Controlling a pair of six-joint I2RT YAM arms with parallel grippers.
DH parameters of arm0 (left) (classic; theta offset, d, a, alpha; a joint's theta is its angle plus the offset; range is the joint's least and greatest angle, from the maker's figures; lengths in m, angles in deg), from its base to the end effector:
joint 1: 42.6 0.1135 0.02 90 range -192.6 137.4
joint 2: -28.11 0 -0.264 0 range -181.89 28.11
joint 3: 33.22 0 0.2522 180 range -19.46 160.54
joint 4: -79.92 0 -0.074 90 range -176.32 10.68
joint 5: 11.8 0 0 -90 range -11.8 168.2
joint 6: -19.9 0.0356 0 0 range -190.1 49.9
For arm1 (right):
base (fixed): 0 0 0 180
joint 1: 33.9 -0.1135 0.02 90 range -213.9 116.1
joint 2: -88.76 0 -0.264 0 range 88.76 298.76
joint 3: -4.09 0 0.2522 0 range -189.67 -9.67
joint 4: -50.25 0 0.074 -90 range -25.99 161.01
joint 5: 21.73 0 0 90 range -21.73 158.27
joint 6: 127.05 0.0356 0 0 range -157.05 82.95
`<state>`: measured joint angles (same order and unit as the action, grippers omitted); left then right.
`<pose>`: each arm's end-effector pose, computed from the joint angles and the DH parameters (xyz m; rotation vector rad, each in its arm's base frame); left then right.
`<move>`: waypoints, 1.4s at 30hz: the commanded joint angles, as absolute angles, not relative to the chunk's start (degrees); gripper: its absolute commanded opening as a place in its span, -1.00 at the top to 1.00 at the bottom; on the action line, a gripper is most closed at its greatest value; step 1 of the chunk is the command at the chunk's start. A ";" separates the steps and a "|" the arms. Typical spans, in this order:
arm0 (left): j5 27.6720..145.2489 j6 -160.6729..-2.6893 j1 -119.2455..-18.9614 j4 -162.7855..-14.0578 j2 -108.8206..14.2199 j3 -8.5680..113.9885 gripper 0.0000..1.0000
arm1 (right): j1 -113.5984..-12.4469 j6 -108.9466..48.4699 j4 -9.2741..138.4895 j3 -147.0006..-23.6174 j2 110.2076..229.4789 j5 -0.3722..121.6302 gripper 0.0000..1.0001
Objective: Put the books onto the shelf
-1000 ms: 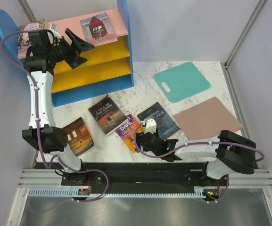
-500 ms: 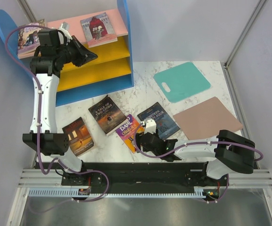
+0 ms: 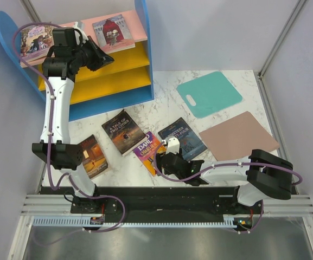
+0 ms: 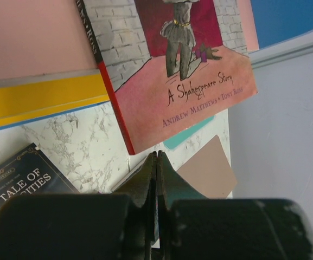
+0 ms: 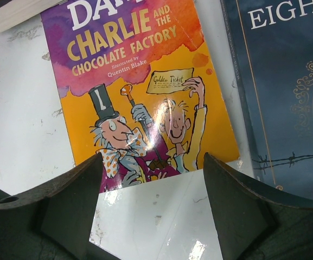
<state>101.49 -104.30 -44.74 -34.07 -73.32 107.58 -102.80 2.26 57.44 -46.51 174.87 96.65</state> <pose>0.3619 -0.0276 0.4844 -0.3193 2.0669 -0.8055 0.1183 0.2596 0.1590 -0.3316 2.2254 0.4618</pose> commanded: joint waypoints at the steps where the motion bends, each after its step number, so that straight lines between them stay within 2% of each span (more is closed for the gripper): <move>1: 99.21 -102.44 -45.42 -34.20 -75.42 112.81 0.96 | -103.07 2.32 57.51 -48.61 175.51 97.36 -0.64; 19: 95.25 -101.74 -47.44 -34.46 -80.53 119.05 0.96 | -103.07 2.15 57.77 -48.87 176.04 97.62 -0.64; 42: 97.53 -103.85 -52.45 -40.34 -84.74 122.13 0.96 | -103.15 2.06 58.39 -49.05 175.95 97.36 -0.64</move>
<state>96.72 -104.10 -52.14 -36.21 -83.79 119.78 -102.80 2.15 57.68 -47.76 176.40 96.65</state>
